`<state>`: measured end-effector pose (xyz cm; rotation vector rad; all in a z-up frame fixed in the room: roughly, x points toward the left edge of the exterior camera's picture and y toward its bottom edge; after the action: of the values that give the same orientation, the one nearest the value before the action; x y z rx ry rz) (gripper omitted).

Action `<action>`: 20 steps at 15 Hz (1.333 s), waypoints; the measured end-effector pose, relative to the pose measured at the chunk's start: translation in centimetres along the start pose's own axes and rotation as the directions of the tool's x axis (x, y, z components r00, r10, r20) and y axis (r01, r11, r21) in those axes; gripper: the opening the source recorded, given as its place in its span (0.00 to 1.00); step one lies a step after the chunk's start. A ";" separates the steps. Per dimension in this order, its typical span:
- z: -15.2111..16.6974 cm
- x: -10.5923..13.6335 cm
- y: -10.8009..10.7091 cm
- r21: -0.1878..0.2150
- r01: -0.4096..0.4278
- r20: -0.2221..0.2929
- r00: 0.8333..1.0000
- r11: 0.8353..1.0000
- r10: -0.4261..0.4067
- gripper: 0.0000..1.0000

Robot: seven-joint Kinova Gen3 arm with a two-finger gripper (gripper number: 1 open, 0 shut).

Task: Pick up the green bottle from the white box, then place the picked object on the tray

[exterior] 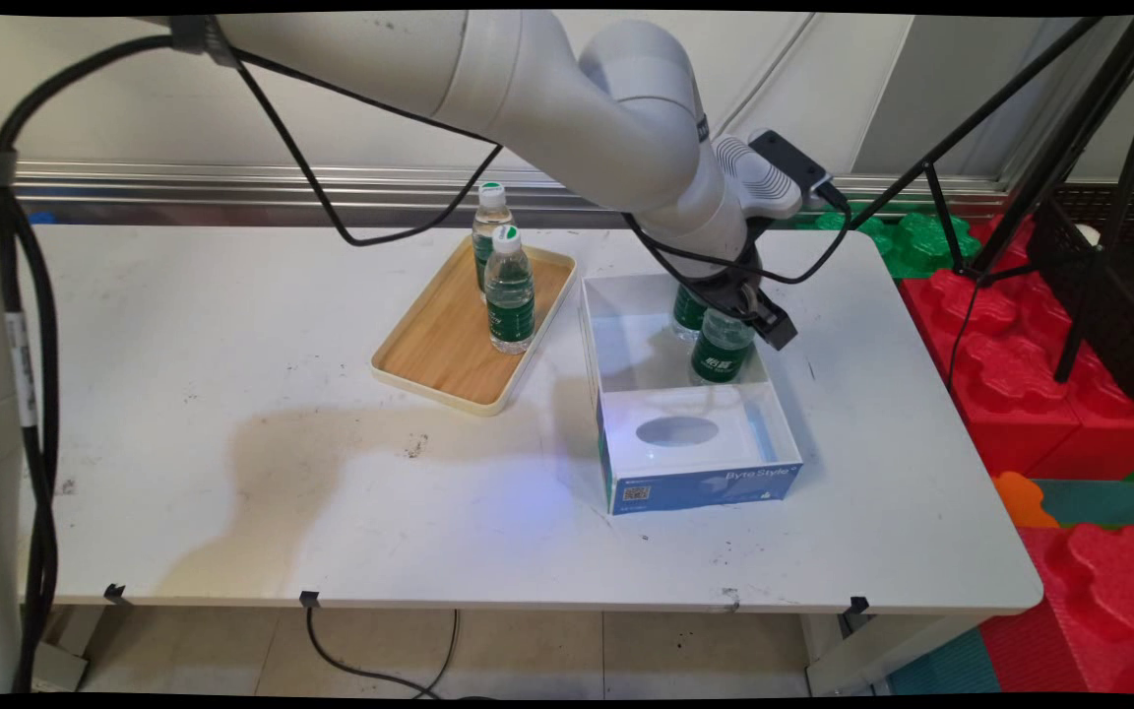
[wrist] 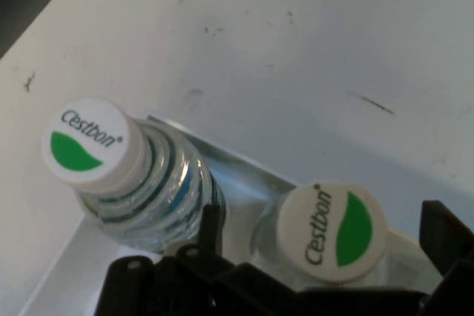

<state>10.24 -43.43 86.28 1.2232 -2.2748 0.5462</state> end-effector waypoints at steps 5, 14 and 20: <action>0.6 -0.5 0.0 0.011 0.019 0.008 1.000 1.000 -0.019 1.00; -1.1 -1.2 0.3 0.027 0.026 -0.018 1.000 0.999 -0.026 0.00; -6.4 -0.7 0.2 0.050 0.005 -0.079 0.997 0.999 -0.001 0.00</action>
<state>11.96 -39.28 90.94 1.2075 -2.2050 0.6431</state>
